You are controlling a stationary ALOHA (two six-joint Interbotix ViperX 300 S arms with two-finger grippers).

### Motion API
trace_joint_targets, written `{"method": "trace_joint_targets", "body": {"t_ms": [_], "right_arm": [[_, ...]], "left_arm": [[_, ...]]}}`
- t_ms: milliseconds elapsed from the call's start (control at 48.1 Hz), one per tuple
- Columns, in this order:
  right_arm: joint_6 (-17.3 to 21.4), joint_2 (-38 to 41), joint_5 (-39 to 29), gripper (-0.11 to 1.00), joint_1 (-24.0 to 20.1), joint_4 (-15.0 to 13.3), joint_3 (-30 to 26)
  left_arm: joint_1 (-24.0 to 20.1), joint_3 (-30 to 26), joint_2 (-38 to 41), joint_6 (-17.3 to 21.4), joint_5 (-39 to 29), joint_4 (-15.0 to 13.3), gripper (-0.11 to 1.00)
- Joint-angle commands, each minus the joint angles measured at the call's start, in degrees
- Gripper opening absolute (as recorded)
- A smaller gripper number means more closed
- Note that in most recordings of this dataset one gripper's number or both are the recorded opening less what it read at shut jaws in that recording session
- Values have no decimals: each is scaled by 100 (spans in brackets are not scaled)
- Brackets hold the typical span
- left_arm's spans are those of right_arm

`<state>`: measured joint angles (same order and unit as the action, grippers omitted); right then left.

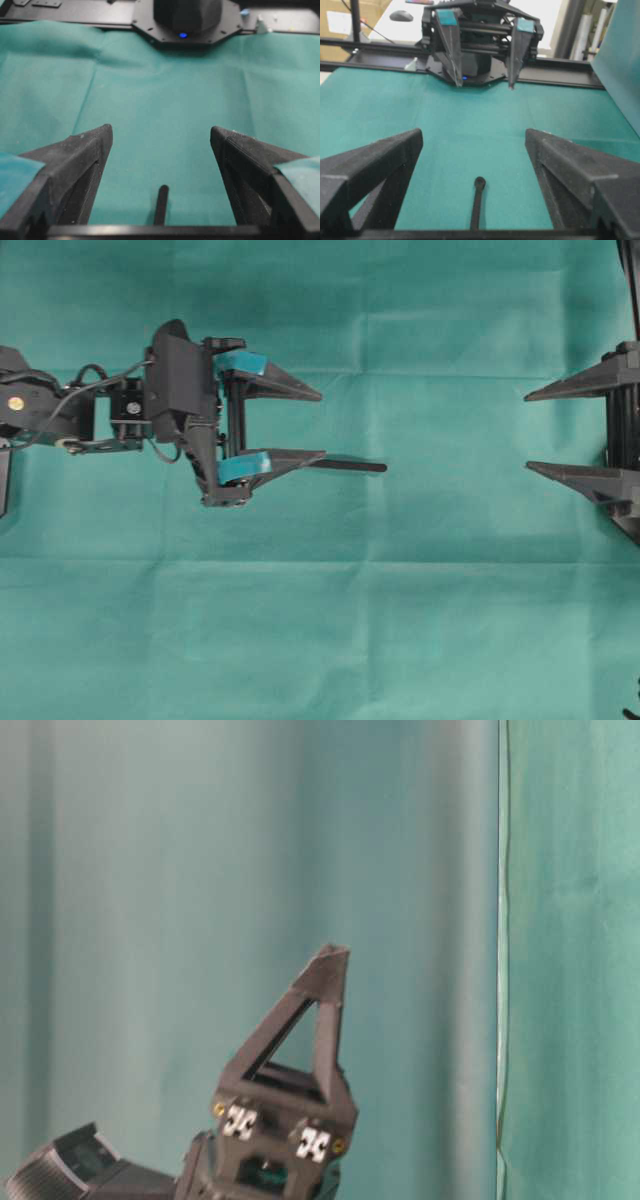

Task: Peel off the Velcro with your right arm.
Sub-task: 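Lower the left gripper and close it on the strip's end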

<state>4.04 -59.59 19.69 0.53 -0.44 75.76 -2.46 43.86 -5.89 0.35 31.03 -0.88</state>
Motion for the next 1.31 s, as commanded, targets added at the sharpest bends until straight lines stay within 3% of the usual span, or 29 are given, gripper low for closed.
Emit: {"method": "trace_joint_targets", "body": {"t_ms": [0, 187, 458, 686, 936, 1290], "right_arm": [[9, 18, 53, 74, 9, -9, -70], [9, 18, 53, 74, 9, -9, -70], [9, 26, 53, 74, 9, -9, -70], [9, 35, 62, 74, 0, -9, -62], [9, 35, 105, 74, 0, -9, -62], [9, 53, 114, 74, 9, -9, -53]], "left_arm": [[-35, -176, 0, 18, 18, -9, 84], [-44, -308, 18, 9, -439, -9, 84], [-44, -712, 35, 0, -2127, -9, 84], [-44, -888, 35, 0, -3103, -9, 84], [-44, -949, 149, 0, -3340, -9, 84], [-44, -1327, 1072, 97, -3331, -9, 84]]}}
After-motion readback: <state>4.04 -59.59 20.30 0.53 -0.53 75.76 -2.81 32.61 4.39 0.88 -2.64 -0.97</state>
